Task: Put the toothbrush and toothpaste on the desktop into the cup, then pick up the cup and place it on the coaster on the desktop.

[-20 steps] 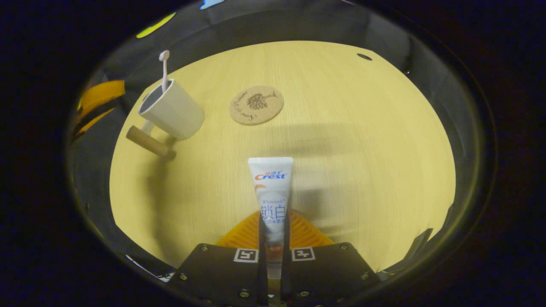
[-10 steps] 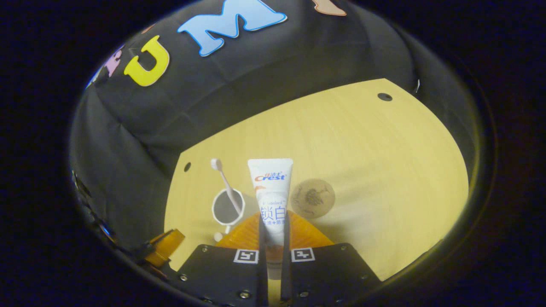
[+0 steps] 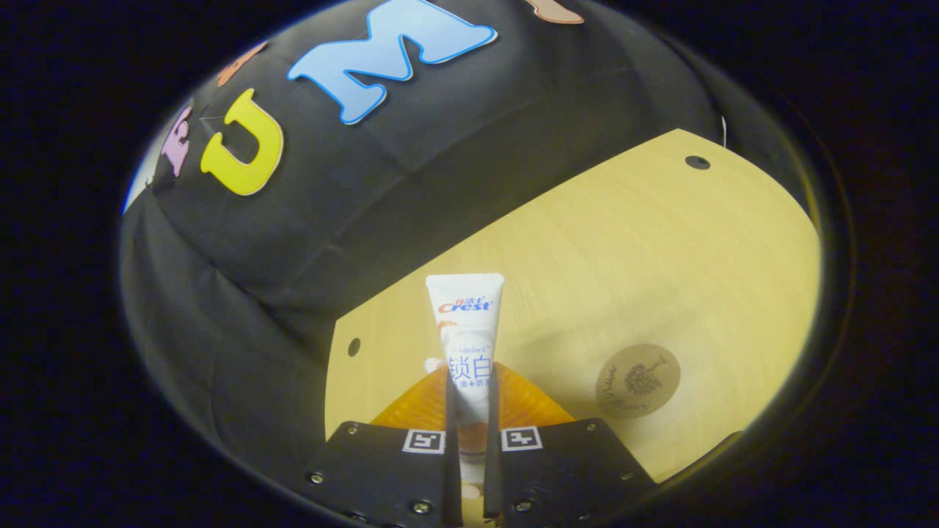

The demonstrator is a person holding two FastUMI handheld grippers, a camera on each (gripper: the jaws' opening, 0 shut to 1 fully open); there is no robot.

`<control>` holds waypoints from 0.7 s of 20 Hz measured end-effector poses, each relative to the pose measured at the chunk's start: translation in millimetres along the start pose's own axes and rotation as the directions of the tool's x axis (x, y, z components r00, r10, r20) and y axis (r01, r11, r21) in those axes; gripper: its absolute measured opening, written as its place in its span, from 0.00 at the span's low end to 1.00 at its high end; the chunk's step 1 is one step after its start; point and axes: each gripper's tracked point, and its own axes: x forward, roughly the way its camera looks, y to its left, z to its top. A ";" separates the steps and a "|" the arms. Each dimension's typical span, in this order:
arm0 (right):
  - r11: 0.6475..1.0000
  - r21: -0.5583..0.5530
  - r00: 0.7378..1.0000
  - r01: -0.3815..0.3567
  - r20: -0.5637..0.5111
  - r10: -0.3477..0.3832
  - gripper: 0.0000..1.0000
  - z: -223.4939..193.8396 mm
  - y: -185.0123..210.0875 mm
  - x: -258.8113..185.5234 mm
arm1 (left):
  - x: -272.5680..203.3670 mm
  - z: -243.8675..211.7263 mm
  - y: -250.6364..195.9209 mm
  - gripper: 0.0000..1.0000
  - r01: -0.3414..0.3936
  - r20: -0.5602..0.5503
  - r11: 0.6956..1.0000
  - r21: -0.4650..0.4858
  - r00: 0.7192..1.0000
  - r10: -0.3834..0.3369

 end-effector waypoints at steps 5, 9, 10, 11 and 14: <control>0.993 -0.113 0.995 0.026 0.103 -0.015 0.13 1.9 -1.8 13.8 | 0.0 -4.2 12.9 0.41 -0.018 -0.014 1.000 -0.014 1.000 0.018; 0.976 -0.214 0.988 0.039 0.156 -0.005 0.13 -0.4 -2.0 16.0 | 3.3 -12.1 5.2 0.39 -0.001 -0.034 1.000 0.000 0.999 0.001; 0.971 -0.234 0.987 0.041 0.163 -0.003 0.13 -2.3 -0.8 15.7 | 3.1 -12.2 -0.1 0.41 0.006 -0.038 1.000 0.005 0.999 -0.006; 0.967 -0.251 0.986 0.042 0.168 0.001 0.12 -4.3 0.0 14.5 | 4.3 -12.4 -5.3 0.43 0.015 -0.041 1.000 0.012 0.999 -0.014; 0.962 -0.273 0.985 0.022 0.170 0.026 0.22 -20.4 2.5 -1.9 | 5.1 -13.4 -20.5 0.43 0.043 -0.044 0.998 0.039 0.998 -0.042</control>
